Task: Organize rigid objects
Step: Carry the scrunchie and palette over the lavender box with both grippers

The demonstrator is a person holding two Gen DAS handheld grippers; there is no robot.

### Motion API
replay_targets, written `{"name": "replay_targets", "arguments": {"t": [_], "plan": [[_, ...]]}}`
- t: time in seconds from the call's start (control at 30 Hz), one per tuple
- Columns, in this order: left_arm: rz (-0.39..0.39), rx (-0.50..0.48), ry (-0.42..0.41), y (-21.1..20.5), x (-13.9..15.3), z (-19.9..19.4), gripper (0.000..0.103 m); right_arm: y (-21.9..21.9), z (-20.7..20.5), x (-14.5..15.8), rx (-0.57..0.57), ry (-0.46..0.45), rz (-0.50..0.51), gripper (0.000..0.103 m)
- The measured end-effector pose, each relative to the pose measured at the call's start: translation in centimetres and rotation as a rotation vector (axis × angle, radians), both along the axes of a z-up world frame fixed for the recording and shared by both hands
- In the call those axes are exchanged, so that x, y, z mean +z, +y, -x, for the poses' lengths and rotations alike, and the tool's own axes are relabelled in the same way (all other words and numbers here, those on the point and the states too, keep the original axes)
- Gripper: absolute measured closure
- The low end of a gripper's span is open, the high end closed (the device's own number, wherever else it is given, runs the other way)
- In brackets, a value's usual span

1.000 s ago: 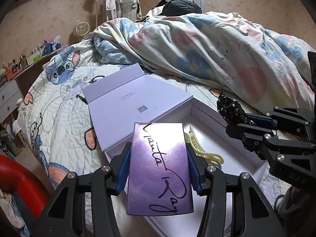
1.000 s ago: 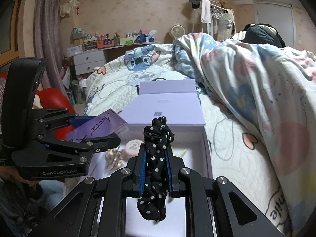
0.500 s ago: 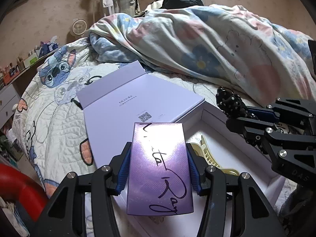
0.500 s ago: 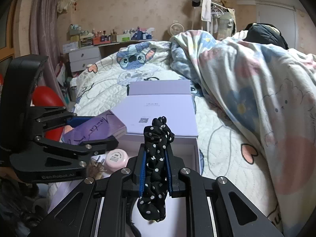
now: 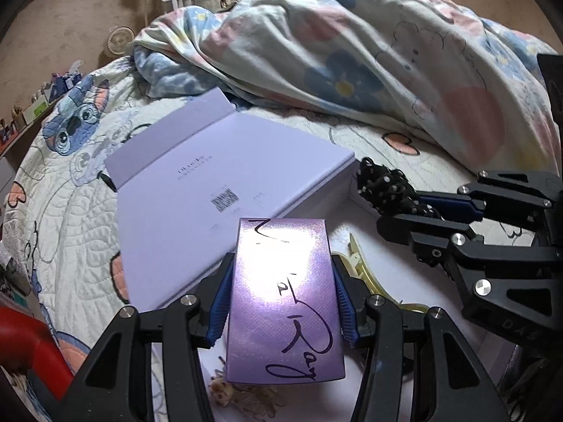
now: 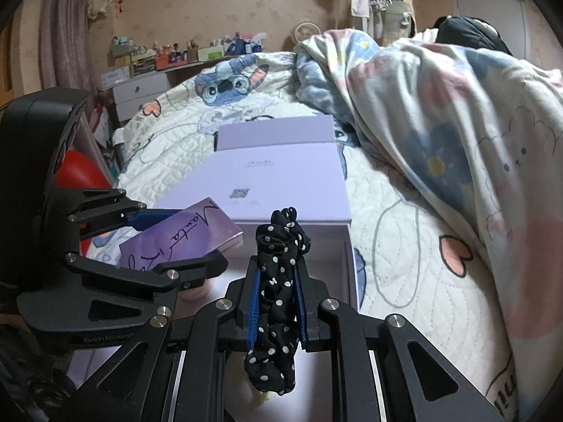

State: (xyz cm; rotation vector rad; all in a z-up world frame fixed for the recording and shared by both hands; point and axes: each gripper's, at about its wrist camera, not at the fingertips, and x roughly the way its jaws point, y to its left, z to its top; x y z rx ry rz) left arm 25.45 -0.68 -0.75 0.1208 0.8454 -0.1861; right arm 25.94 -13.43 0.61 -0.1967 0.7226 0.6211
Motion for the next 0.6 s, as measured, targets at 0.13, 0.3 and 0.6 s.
{"name": "replay_targets", "arguments": {"t": [0.13, 0.3, 0.6], "plan": [[0.005, 0.001, 0.034, -0.5, -1.0, -0.1, 0.052, 0.0, -0.3, -0.4, -0.010, 0.012, 0.018, 0.086], [0.011, 0.010, 0.069, -0.8, -1.9, -0.4, 0.052, 0.1, -0.8, -1.3, -0.010, 0.054, 0.043, 0.086], [-0.014, 0.039, 0.100, -0.7, -2.8, -0.6, 0.052, 0.5, -1.4, -2.8, -0.011, 0.104, 0.093, 0.085]]}}
